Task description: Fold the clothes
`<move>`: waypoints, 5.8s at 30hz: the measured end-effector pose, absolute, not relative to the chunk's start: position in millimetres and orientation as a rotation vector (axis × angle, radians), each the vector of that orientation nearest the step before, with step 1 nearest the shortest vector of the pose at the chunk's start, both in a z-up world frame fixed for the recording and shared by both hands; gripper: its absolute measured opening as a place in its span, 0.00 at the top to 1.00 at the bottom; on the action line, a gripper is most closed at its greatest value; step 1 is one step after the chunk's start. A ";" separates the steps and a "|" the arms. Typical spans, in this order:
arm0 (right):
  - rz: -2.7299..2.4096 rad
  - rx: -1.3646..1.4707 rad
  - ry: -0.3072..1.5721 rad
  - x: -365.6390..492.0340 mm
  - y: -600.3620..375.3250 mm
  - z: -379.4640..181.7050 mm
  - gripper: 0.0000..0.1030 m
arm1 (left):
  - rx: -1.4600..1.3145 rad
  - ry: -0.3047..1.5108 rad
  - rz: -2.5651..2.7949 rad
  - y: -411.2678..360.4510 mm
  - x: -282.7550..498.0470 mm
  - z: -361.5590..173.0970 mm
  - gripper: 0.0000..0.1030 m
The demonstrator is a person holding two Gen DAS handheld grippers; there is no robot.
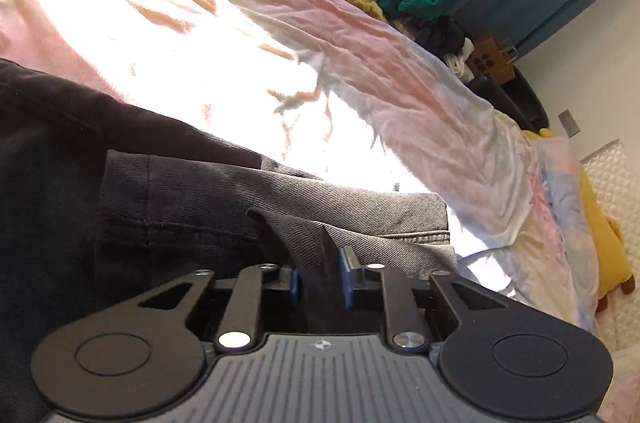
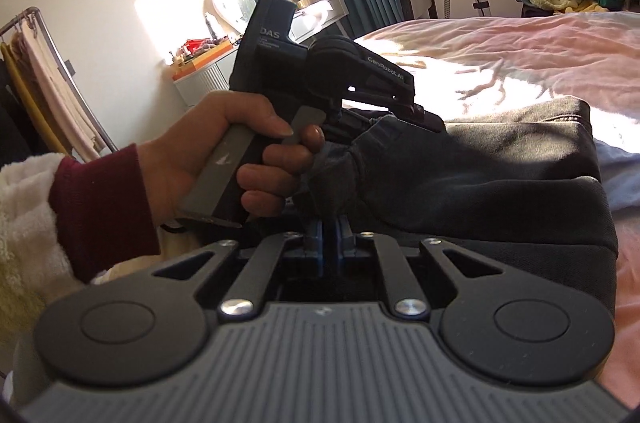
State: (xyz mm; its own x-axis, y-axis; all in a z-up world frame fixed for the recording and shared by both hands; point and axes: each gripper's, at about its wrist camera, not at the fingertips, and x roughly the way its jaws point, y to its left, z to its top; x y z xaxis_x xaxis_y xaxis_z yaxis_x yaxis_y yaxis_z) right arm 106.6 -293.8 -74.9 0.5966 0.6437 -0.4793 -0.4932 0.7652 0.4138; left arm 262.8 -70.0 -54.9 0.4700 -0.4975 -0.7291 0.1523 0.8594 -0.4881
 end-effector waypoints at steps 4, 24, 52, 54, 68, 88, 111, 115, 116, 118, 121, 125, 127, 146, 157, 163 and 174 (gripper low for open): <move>0.648 0.249 0.665 110.4 -283.8 -82.0 0.89 | -0.331 0.910 -0.398 -59.0 256.7 -40.4 0.97; 0.540 0.241 0.770 122.4 -268.5 -109.5 0.84 | -0.072 0.773 -0.256 -40.2 206.3 -12.0 0.29; 0.244 0.305 0.525 103.0 -308.9 -82.9 0.19 | -0.601 0.666 -0.057 192.7 15.7 -0.7 0.00; 0.232 0.265 0.588 114.1 -301.4 -96.9 0.19 | -0.662 0.668 -0.039 204.4 13.1 -5.2 0.00; 0.335 0.148 0.743 118.7 -263.9 -119.9 0.19 | -0.963 0.698 0.113 265.9 23.3 -47.7 0.03; 0.231 -0.038 0.652 114.5 -250.2 -111.3 0.19 | -0.829 0.579 0.350 303.3 72.7 -64.8 0.64; 0.070 0.270 0.507 104.6 -349.4 -58.9 0.19 | 0.015 0.017 0.094 -58.4 62.8 122.0 0.79; -0.033 0.469 0.464 99.8 -408.4 -56.0 0.19 | 0.114 -0.028 -0.011 -159.0 59.9 110.9 0.80; -0.056 0.521 0.448 97.9 -422.7 -56.2 0.19 | 0.137 -0.029 -0.037 -182.9 59.6 104.2 0.80; -0.111 0.620 0.412 94.7 -452.0 -58.5 0.19 | 0.186 -0.009 -0.086 -224.2 73.7 76.3 0.80; -0.180 0.716 0.375 90.5 -482.3 -66.5 0.18 | 0.266 0.041 -0.152 -278.6 90.4 29.9 0.80; -0.205 0.820 0.362 91.8 -507.0 -80.9 0.17 | 0.411 0.188 -0.265 -330.7 116.6 -56.9 0.80; -0.191 0.859 0.356 93.3 -512.5 -87.4 0.17 | 0.467 0.247 -0.310 -349.8 120.5 -90.3 0.79; -0.157 0.924 0.571 115.5 -488.7 -121.6 0.16 | 0.727 0.311 -0.341 -227.6 42.2 -109.0 0.14; -0.101 1.208 0.671 117.9 -474.8 -164.4 0.16 | 0.594 0.392 -0.207 -124.2 66.5 -76.2 0.15; -0.151 1.176 0.605 122.0 -460.6 -167.2 0.16 | 0.578 0.347 -0.227 -134.7 64.2 -78.0 0.17; -0.147 0.959 0.523 131.1 -437.2 -153.9 0.55 | 0.486 0.350 -0.268 -115.5 64.7 -75.7 0.51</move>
State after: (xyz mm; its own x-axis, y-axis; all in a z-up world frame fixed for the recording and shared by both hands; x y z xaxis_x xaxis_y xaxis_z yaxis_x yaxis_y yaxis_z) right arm 131.1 -437.2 -153.9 0.8668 0.1072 -0.4871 0.3455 0.5752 0.7414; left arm 64.7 -115.5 -75.7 0.9063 -0.1676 -0.3880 0.3315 0.8513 0.4067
